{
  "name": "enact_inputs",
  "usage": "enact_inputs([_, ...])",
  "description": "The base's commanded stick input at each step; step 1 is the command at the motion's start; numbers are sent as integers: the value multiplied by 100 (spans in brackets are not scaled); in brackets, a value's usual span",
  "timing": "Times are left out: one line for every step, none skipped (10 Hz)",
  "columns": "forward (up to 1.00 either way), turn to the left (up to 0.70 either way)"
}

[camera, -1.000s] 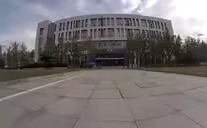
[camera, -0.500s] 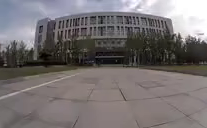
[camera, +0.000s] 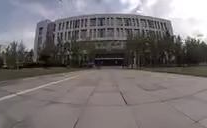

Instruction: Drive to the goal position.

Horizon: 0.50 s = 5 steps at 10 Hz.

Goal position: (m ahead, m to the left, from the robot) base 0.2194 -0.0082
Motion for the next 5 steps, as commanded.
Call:
enact_inputs([28,0])
enact_inputs([27,0])
enact_inputs([27,0])
enact_inputs([27,0])
enact_inputs([26,0])
